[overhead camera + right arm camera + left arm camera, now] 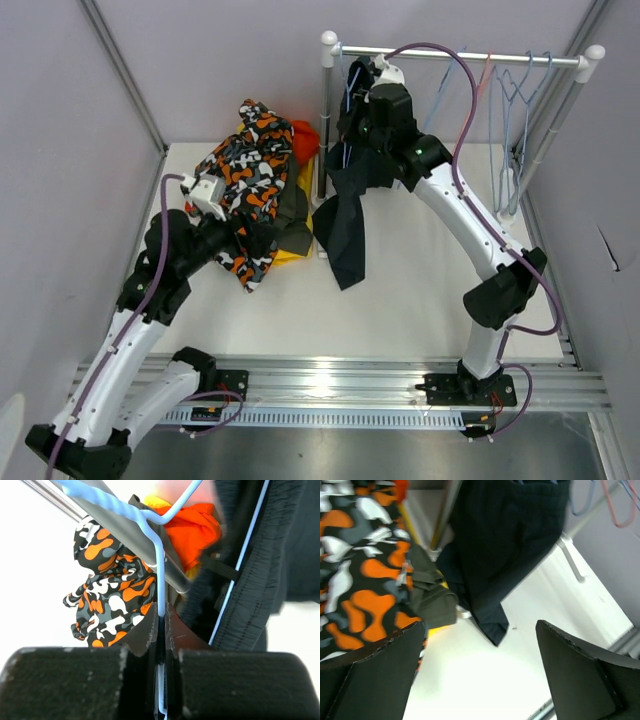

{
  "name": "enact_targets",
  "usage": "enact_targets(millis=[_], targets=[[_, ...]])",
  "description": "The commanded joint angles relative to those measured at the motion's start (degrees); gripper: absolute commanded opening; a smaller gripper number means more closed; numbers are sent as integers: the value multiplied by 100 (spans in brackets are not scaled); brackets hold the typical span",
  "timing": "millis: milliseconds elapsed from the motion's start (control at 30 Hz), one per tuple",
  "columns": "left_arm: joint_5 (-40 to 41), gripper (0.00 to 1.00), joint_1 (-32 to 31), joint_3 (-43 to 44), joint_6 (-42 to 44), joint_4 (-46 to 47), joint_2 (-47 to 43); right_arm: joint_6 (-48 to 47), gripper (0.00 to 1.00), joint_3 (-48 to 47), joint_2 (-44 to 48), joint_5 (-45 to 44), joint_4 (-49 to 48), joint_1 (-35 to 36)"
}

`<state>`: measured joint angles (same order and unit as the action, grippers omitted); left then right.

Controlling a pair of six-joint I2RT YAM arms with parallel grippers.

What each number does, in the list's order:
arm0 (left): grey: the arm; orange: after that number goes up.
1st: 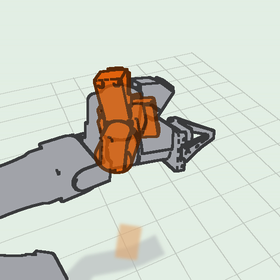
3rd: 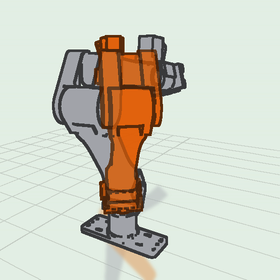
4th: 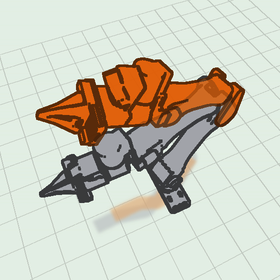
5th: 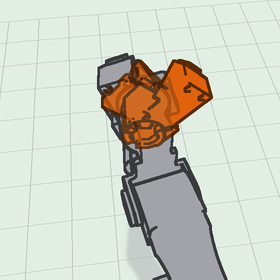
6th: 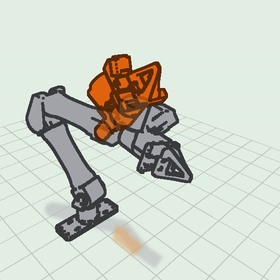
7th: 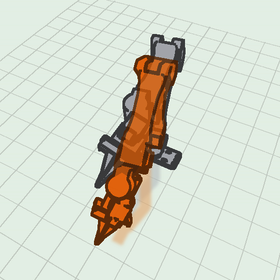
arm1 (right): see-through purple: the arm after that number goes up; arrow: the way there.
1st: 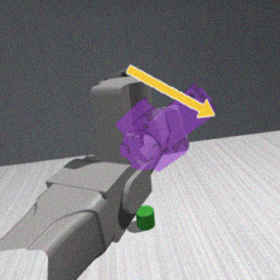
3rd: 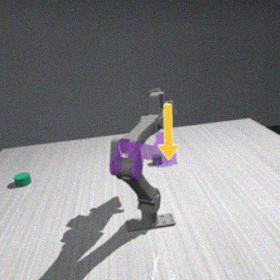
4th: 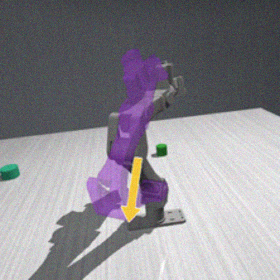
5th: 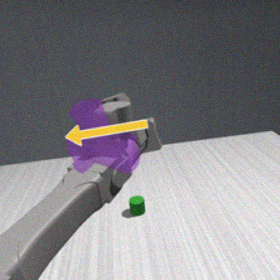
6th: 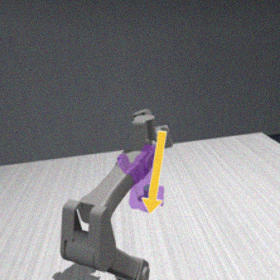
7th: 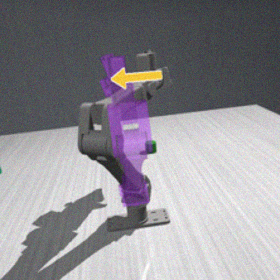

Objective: Remove the shorts from the hanger

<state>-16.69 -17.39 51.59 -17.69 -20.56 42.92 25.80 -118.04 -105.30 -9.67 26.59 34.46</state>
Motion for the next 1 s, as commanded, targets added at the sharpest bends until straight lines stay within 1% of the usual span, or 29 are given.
enact_targets(millis=[0, 33, 67, 133, 167, 233, 333, 433, 467, 733, 967], targets=[[253, 99, -859, 447, 326, 236, 295, -155, 0, -343, 518, -219, -128, 114], [332, 99, -1072, 544, 380, 262, 375, -146, 0, -351, 623, -219, -119, 123], [411, 99, -1422, 571, 415, 402, 454, -146, 0, -343, 816, -254, -101, 140], [430, 99, -1688, 563, 372, 674, 568, -146, 0, -334, 1010, -386, -84, 236], [377, 99, -1828, 545, 224, 998, 656, -163, 0, -299, 1202, -439, -75, 280], [88, 99, -1952, 423, 65, 1534, 735, -189, 0, -238, 1371, -562, -40, 395], [201, 99, -2365, 404, 29, 1931, 911, -190, 0, -150, 1661, -702, -13, 535], [262, 99, -2768, 492, 73, 2038, 1210, -146, 0, 26, 1898, -799, 4, 632], [289, 99, -2840, 527, 99, 2229, 1367, -93, 0, 53, 1942, -826, 30, 650], [70, 99, -3244, 738, 82, 2749, 1948, -14, 0, 413, 2320, -993, -49, 940], [131, 99, -3736, 1028, 178, 2733, 2133, -23, 0, 598, 2417, -1063, -92, 984]])
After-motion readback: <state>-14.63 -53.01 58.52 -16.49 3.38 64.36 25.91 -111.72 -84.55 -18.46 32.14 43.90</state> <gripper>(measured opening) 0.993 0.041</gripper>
